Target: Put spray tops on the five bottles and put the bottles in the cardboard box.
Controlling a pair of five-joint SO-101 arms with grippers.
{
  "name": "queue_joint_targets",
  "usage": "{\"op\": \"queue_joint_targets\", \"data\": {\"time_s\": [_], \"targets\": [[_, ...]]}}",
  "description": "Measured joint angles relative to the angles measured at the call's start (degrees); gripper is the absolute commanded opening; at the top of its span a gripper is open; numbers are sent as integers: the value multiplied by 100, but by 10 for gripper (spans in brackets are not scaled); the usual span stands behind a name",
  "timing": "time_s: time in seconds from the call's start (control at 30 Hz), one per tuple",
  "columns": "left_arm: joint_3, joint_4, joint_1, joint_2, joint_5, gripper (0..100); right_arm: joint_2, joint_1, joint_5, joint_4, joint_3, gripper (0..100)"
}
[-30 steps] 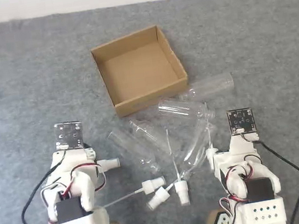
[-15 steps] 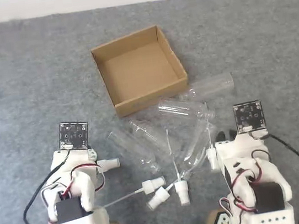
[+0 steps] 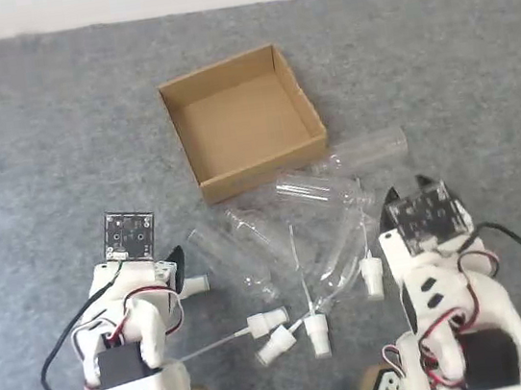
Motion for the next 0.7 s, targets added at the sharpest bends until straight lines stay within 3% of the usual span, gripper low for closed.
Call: {"op": "queue_joint_targets", "data": {"time_s": [0.33,0.7], "targets": [[0,0,0,0,0,243,3596,0,18,0,-2075,310],[0,0,0,0,0,243,6532,9,615,0,-3508,315]]}}
